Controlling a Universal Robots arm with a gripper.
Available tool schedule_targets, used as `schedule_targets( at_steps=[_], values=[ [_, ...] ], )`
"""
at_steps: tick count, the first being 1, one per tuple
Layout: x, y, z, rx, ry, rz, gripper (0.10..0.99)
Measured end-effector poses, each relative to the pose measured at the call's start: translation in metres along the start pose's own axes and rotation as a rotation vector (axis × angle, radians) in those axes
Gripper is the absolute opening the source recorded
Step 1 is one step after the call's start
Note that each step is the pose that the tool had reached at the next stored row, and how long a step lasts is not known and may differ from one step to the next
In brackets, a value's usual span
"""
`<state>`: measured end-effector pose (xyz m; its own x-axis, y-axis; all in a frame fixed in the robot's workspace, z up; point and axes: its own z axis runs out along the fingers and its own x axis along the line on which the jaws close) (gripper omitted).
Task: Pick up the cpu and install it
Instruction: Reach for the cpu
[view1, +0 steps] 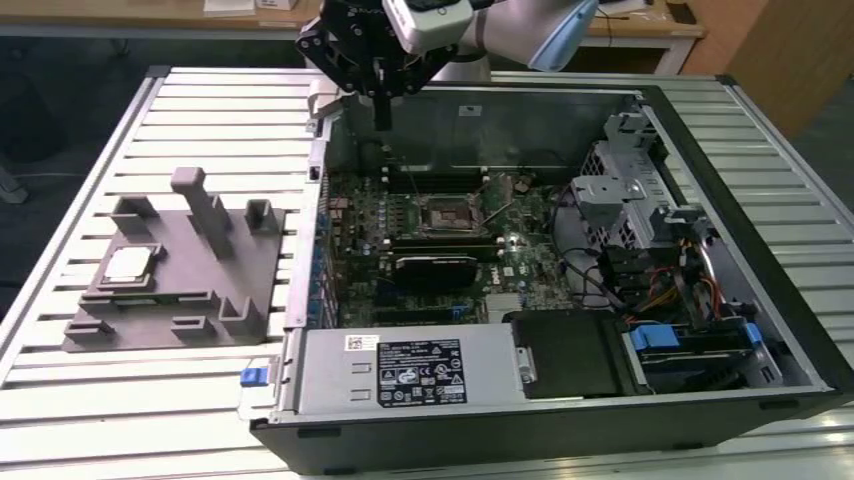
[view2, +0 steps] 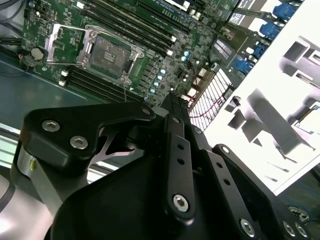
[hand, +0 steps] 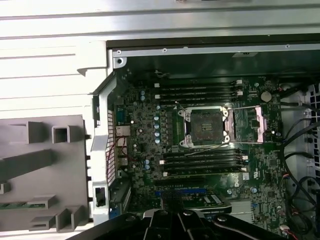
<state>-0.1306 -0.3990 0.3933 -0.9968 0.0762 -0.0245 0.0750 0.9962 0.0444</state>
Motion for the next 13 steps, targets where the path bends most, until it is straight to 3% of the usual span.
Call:
schedule_targets(
  at_steps=[13],
  values=[
    [0.0090, -0.0007, -0.0003, 0.000, 0.0000, 0.000, 0.106]
  ],
)
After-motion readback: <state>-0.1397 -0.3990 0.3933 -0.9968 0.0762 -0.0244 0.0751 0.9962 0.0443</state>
